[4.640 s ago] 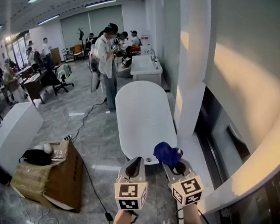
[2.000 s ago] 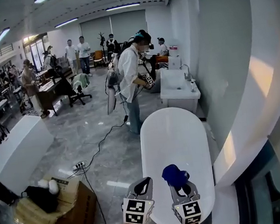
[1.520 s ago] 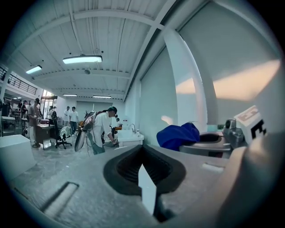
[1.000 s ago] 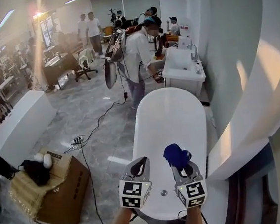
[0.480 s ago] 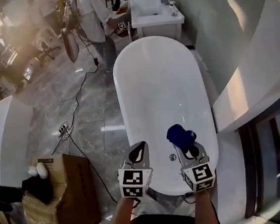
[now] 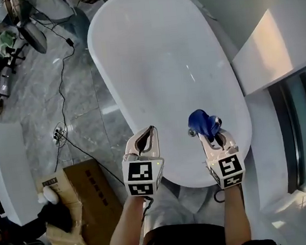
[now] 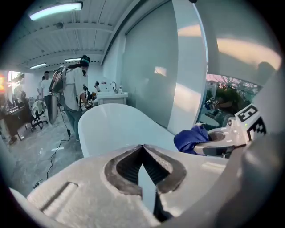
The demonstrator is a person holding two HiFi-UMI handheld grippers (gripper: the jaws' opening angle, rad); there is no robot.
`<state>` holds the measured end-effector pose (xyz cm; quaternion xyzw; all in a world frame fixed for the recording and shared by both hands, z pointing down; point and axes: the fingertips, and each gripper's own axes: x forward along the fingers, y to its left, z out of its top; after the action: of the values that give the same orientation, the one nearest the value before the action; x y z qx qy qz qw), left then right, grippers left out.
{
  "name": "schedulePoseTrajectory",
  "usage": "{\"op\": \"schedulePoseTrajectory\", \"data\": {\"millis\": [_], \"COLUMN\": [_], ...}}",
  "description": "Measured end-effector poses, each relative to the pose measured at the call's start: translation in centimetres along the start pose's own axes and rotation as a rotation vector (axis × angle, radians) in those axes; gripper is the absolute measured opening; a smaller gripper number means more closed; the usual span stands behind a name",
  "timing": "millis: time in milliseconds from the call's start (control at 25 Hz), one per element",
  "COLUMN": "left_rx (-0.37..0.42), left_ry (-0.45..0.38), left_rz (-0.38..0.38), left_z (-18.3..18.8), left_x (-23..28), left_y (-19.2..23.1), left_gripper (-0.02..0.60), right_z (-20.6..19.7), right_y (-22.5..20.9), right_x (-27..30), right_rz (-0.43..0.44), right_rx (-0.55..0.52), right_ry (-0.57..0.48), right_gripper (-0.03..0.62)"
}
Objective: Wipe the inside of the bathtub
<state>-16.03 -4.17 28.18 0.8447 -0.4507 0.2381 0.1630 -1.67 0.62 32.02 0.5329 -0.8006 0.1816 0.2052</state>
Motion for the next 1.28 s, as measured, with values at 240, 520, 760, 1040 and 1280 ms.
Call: {"op": "schedulePoseTrajectory", "data": {"millis": [240,520,760,1040,1280], "left_rx": [0.048,0.099,0.129,0.146,0.132], "left_ry": [0.109,0.215,0.261,0.327,0.397], "left_rz": [-0.081,-0.153,-0.192,-0.268,-0.297], "left_z": [-4.9,-10.2,-13.4,-17.1,-20.9], "left_x": [6.9,12.4,17.4,23.1,27.7], "left_y": [1.1,1.7,2.2,1.8,2.5], "left_gripper": [0.005,0.005,0.005,0.005,0.005], "right_z": [-6.8,-14.3,-19.9,-25.9,-30.8], "right_y": [-0.4,-0.5,-0.5,-1.0,-0.6], "right_x": [4.3,8.8,13.7,19.2,22.8], "right_rz": [-0.013,-0.019,0.014,0.047,0.081], "right_rx": [0.041,0.098,0.121,0.156,0.177], "right_ry": [0.081,0.137,0.188,0.249,0.325], "right_gripper": [0.091,0.091,0.090,0.090,0.090]}}
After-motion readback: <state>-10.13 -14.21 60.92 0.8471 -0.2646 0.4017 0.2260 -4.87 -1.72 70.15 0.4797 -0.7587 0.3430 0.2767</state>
